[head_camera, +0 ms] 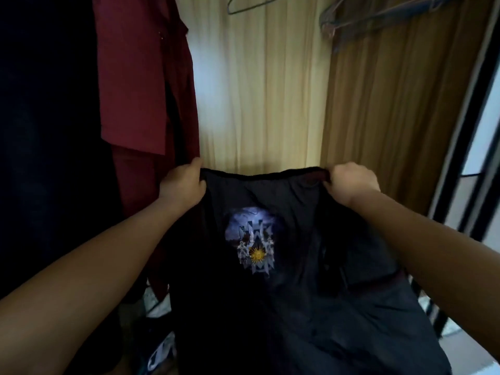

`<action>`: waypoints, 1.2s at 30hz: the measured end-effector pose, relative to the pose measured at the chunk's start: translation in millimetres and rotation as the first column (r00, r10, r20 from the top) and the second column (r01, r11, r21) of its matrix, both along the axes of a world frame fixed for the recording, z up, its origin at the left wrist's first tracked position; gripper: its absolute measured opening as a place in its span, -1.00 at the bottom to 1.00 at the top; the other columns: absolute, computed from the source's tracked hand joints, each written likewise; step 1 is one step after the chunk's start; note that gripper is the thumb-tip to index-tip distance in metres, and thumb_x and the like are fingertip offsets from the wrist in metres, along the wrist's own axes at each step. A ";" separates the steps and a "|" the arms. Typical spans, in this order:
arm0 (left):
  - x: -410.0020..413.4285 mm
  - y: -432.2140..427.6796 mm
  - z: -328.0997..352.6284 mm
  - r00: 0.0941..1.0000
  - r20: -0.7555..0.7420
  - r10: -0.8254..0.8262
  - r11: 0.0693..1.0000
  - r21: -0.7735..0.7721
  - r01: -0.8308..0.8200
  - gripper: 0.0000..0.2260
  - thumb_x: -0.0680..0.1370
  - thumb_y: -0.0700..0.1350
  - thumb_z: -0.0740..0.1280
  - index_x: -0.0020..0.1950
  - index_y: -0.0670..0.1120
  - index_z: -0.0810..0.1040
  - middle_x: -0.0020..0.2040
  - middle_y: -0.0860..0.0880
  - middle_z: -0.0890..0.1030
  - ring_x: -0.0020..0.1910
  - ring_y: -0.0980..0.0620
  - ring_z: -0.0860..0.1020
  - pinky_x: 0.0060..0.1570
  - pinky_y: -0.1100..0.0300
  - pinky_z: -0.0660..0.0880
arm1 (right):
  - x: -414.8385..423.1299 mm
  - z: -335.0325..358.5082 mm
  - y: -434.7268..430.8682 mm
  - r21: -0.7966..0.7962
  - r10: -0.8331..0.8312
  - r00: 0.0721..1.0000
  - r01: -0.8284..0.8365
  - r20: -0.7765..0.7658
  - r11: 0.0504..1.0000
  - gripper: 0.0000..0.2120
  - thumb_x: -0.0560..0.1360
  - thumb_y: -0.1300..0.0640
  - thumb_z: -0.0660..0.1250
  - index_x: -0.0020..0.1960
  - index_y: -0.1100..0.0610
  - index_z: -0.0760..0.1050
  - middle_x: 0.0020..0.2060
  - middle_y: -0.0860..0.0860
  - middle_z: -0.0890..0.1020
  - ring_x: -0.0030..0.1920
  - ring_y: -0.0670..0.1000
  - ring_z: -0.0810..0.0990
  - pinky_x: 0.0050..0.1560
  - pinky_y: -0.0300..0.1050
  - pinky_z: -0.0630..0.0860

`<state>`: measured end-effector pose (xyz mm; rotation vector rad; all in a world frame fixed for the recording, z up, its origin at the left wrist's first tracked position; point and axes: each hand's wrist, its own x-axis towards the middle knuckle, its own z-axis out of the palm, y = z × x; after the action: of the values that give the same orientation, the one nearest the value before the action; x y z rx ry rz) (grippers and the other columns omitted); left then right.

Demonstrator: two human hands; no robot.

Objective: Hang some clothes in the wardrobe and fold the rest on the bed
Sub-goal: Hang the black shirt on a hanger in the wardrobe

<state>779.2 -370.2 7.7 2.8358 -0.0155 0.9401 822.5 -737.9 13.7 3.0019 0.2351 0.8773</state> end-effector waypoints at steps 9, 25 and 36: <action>109.5 -7.0 18.3 0.968 0.001 0.249 0.967 -0.055 -0.249 -0.84 0.68 -0.07 0.19 0.20 -0.10 0.44 0.03 -0.18 0.59 -0.09 -0.17 0.55 -0.25 0.03 0.48 | 156.5 44.2 4.7 0.129 0.095 0.994 -0.101 0.052 0.987 -0.74 0.52 0.30 0.18 0.17 0.12 0.46 -0.11 0.14 0.52 -0.13 0.20 0.52 -0.21 -0.04 0.42; 220.6 -28.4 11.6 0.926 0.294 0.236 0.939 -0.316 -0.139 -0.72 0.60 -0.20 0.18 0.32 -0.12 0.41 0.14 -0.26 0.57 0.13 -0.29 0.54 0.03 -0.17 0.49 | 282.2 51.2 8.8 0.273 0.126 0.914 -0.244 0.385 0.931 -0.68 0.46 0.36 0.22 0.21 0.25 0.46 0.16 0.29 0.50 0.21 0.33 0.43 -0.07 0.13 0.44; 230.0 -20.4 -205.9 0.842 -0.449 0.299 0.953 0.095 -0.288 -0.63 0.60 -0.11 0.19 0.42 -0.05 0.36 0.33 -0.17 0.46 0.33 -0.22 0.42 0.37 -0.10 0.29 | 254.4 -188.4 6.5 0.068 0.149 0.874 -0.132 -0.464 0.989 -0.66 0.52 0.03 0.29 0.28 0.04 0.50 0.23 0.09 0.52 0.28 0.21 0.46 0.16 0.14 0.53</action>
<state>1009.2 -390.6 -198.2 3.0604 0.4801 0.2777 1076.9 -731.3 -174.7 3.2115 0.4482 0.1355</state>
